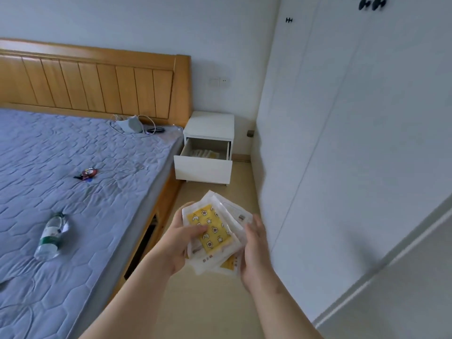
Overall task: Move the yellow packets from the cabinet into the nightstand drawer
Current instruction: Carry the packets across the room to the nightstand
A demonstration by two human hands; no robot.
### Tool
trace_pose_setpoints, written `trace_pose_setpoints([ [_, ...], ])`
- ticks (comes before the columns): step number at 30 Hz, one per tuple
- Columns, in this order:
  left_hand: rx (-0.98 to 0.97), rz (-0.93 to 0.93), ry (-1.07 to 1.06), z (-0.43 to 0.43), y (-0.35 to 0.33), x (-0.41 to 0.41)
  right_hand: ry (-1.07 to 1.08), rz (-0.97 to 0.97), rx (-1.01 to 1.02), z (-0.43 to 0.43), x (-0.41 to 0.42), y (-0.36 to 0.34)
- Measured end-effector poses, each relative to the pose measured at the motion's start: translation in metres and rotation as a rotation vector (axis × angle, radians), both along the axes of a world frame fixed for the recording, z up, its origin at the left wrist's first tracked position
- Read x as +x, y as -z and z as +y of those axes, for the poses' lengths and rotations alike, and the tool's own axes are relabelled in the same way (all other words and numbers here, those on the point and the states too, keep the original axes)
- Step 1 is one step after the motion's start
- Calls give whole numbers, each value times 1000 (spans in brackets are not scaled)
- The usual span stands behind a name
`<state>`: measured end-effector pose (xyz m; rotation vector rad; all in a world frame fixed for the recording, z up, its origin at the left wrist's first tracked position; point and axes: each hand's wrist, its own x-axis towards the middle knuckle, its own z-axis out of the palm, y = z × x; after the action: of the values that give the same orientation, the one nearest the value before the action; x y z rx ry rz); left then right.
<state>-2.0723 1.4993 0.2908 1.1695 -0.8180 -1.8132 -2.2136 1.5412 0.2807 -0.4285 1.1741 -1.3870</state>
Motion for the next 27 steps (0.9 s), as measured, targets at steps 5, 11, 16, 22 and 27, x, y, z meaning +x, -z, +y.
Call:
trace_pose_setpoints([
  [5, 18, 29, 4, -113, -9, 16, -55, -216, 50, -109, 10, -11],
  [11, 48, -77, -70, -206, 2, -2, -233, -163, 64, -214, 2, -5],
  [16, 75, -161, -118, -304, 4, -26, -270, -128, 22, -314, -24, 1],
  [22, 77, -133, -33, -416, -8, -68, -244, -68, -64, -437, -71, -5],
  [27, 81, -29, -109, -489, -5, -80, -271, -40, -42, -518, -81, -7],
])
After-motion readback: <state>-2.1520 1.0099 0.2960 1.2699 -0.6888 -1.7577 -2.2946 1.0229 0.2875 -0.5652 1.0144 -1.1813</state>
